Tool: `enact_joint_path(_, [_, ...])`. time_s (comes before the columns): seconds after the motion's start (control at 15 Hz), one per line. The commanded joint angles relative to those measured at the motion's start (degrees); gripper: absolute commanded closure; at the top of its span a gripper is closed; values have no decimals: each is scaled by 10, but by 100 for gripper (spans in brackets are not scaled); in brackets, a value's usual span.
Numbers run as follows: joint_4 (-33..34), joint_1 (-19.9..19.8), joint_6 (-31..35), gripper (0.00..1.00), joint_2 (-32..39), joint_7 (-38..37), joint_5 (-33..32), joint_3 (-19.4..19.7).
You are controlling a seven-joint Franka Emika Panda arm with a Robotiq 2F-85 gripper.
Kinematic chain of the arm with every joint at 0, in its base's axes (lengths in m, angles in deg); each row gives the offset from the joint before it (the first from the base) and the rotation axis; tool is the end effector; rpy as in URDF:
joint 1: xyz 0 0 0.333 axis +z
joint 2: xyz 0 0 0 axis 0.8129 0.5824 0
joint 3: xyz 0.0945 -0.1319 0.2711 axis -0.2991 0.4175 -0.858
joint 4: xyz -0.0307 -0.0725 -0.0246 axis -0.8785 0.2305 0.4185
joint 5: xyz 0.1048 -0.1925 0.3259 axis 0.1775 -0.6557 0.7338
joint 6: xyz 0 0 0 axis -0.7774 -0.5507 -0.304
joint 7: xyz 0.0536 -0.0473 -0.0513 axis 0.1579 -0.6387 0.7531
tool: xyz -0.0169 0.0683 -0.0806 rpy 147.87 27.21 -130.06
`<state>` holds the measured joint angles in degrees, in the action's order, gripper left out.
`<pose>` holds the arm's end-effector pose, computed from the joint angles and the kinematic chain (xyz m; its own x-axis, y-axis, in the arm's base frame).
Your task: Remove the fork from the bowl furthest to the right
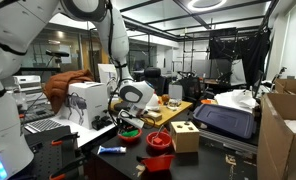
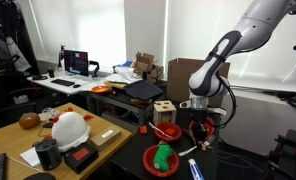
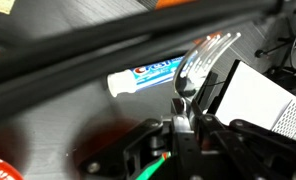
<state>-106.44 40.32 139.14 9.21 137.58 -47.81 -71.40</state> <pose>0.5020 0.0428 0.0598 0.6546 0.7536 0.0600 0.6796 -0.5519 -0.4833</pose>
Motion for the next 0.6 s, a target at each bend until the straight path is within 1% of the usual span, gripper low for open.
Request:
enact_joint_path(0.0, [-32,9,29,98,-5,48,-18,-5])
enact_joint_path(0.2, [-52,2,24,98,-7,122,-38,-17])
enact_joint_path(0.53, [-53,7,30,98,-2,212,-61,-15])
